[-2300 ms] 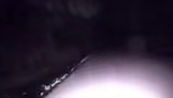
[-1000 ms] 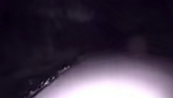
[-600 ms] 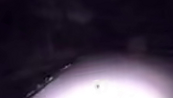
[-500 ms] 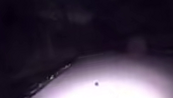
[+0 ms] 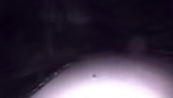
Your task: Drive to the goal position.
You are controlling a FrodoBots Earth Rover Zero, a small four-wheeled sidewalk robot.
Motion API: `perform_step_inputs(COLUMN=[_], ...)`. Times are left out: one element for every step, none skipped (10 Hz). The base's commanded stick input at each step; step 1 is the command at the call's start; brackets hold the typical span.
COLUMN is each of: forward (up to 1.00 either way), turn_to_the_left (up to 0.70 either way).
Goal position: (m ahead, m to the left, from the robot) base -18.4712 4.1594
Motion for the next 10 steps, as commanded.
perform_step_inputs(forward=[-1.0,-1.0,-1.0,-1.0,-1.0,-1.0,-1.0,-1.0,-1.0,-1.0], turn_to_the_left=[0.0,0.0,0.0,0.0,0.0,0.0,0.0,0.0,0.0,0.0])
